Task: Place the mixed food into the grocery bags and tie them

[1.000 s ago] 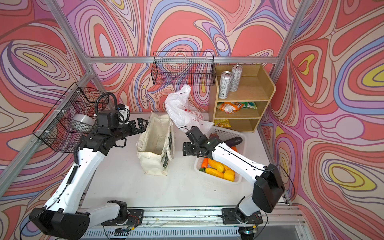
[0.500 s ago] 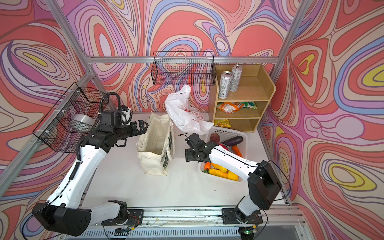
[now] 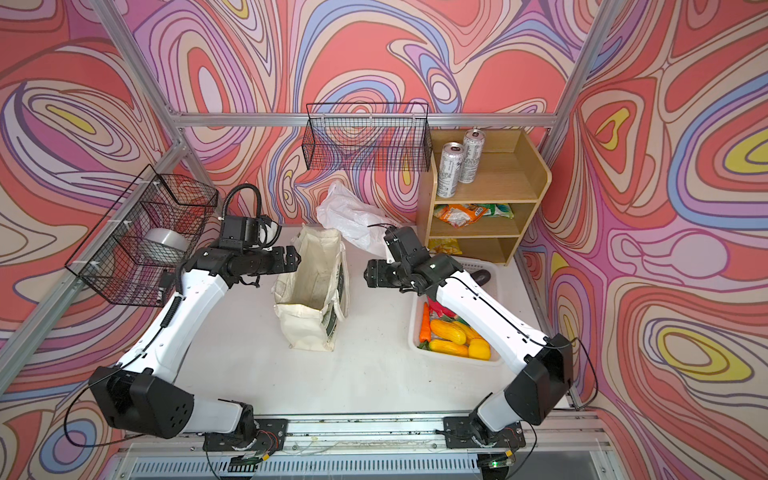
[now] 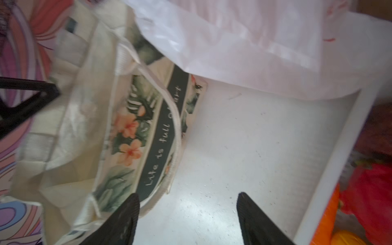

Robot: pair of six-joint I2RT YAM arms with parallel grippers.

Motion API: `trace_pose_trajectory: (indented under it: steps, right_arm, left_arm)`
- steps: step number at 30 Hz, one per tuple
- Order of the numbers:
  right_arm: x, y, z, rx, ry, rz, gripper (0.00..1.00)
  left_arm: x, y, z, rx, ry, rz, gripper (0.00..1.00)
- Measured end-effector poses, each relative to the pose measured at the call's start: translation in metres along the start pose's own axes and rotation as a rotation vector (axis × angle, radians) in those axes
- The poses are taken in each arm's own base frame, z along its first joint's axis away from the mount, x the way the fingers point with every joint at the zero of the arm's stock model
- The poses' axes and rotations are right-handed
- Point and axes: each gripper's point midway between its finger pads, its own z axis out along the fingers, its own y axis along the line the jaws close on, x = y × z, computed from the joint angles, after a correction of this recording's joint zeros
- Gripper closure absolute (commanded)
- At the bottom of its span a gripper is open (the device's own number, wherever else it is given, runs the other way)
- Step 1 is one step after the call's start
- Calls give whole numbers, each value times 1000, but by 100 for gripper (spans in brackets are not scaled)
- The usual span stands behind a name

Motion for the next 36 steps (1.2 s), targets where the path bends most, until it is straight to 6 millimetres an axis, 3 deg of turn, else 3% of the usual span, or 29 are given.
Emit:
trace_pose_trajectory:
  steps: [4, 9, 13, 15, 19, 26, 30, 31, 33, 34, 36]
  right_arm:
    - [-9, 38, 7, -84, -5, -28, 25]
    - [-2, 50, 54, -93, 60, -21, 28]
    - [16, 41, 95, -60, 138, -13, 57]
    - [23, 36, 103, -44, 164, -11, 70]
    - [24, 38, 90, -47, 153, -14, 85]
    - [25, 34, 26, -61, 77, -24, 100]
    - [17, 25, 17, -6, 35, -37, 100]
    - [18, 20, 19, 13, 37, -40, 95]
    - [20, 15, 23, 36, 49, -40, 55]
    - [20, 13, 26, 40, 54, -44, 40]
    - [20, 14, 31, 38, 63, -44, 30]
  left_arm:
    - [5, 1, 6, -5, 26, 14, 19]
    - [6, -3, 7, 19, 34, 22, 40]
    - [9, -9, 7, 55, 46, 23, 77]
    - [15, -12, 6, 76, 58, 16, 98]
    - [32, -18, -2, 123, 75, -15, 100]
    - [55, -39, -36, 221, 39, -56, 100]
    - [54, -41, -38, 230, 26, -82, 100]
    - [52, -41, -36, 233, 21, -87, 100]
    - [50, -42, -32, 239, 18, -99, 100]
    - [49, -42, -29, 241, 16, -106, 100]
    - [47, -43, -27, 244, 13, -113, 100]
